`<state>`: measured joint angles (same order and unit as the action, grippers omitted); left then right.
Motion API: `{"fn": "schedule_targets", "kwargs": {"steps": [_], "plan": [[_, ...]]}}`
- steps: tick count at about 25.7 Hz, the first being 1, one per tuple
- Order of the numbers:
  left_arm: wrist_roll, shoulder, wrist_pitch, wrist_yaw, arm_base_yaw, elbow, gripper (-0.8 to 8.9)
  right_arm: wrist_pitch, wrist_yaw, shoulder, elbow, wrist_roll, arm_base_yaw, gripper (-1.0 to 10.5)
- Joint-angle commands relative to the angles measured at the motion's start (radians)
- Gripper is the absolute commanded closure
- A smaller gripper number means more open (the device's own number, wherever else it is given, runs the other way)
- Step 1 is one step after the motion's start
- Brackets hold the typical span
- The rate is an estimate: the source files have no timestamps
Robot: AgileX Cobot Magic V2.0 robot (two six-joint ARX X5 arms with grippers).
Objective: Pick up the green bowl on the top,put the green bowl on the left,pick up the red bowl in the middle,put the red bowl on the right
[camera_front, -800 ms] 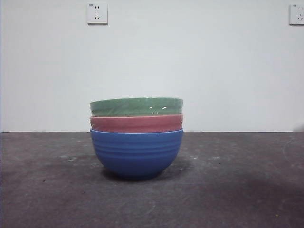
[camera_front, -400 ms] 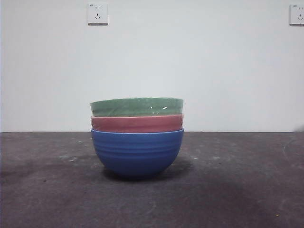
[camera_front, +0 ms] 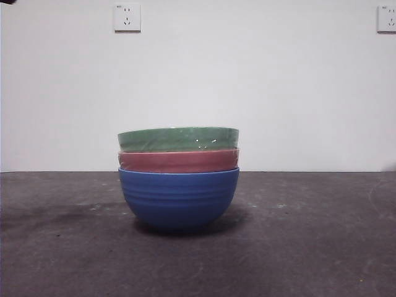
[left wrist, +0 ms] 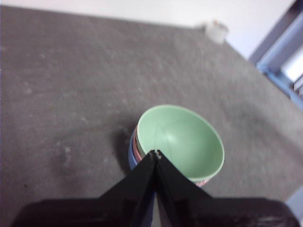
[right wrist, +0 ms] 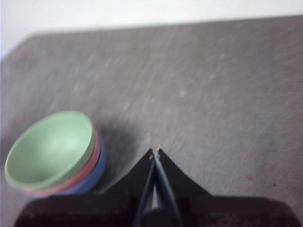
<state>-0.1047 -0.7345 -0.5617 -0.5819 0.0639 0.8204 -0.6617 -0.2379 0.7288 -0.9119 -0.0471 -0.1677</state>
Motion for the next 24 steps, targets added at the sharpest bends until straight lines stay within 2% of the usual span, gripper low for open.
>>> {"fn": "schedule_targets", "kwargs": {"steps": [1, 4, 6, 8, 9, 10, 13, 15, 19, 22, 24], "plan": [[0.164, -0.074, -0.089, -0.017, 0.023, 0.08, 8.17, -0.06, -0.075, 0.081, -0.051, 0.14, 0.002, 9.5], [0.211, -0.136, -0.153, -0.022, 0.052, 0.146, 8.12, -0.072, -0.119, 0.133, -0.065, 0.153, 0.002, 9.4], [0.223, -0.169, -0.168, -0.021, 0.077, 0.177, 7.65, -0.071, -0.13, 0.158, -0.065, 0.153, 0.001, 8.6], [0.222, -0.201, -0.166, -0.019, 0.106, 0.197, 5.61, -0.068, -0.13, 0.176, -0.065, 0.152, -0.003, 7.2], [0.222, -0.213, -0.165, -0.016, 0.119, 0.203, 4.85, -0.066, -0.13, 0.181, -0.065, 0.15, -0.006, 6.9], [0.222, -0.227, -0.163, -0.013, 0.137, 0.208, 4.6, -0.065, -0.13, 0.185, -0.065, 0.15, -0.013, 6.9], [0.225, -0.303, -0.158, 0.035, 0.246, 0.237, 4.63, -0.052, -0.13, 0.196, -0.065, 0.15, -0.046, 6.9], [0.263, -0.367, -0.15, 0.073, 0.336, 0.262, 4.64, -0.041, -0.13, 0.203, -0.065, 0.149, -0.064, 6.9], [0.381, -0.518, -0.174, 0.224, 0.523, 0.339, 4.64, -0.027, -0.13, 0.221, -0.065, 0.149, -0.078, 6.9], [0.451, -0.642, -0.217, 0.32, 0.619, 0.406, 4.64, -0.027, -0.13, 0.228, -0.065, 0.149, -0.078, 6.9], [0.477, -0.714, -0.22, 0.35, 0.654, 0.426, 4.64, -0.027, -0.13, 0.228, -0.065, 0.149, -0.078, 6.9]]}}
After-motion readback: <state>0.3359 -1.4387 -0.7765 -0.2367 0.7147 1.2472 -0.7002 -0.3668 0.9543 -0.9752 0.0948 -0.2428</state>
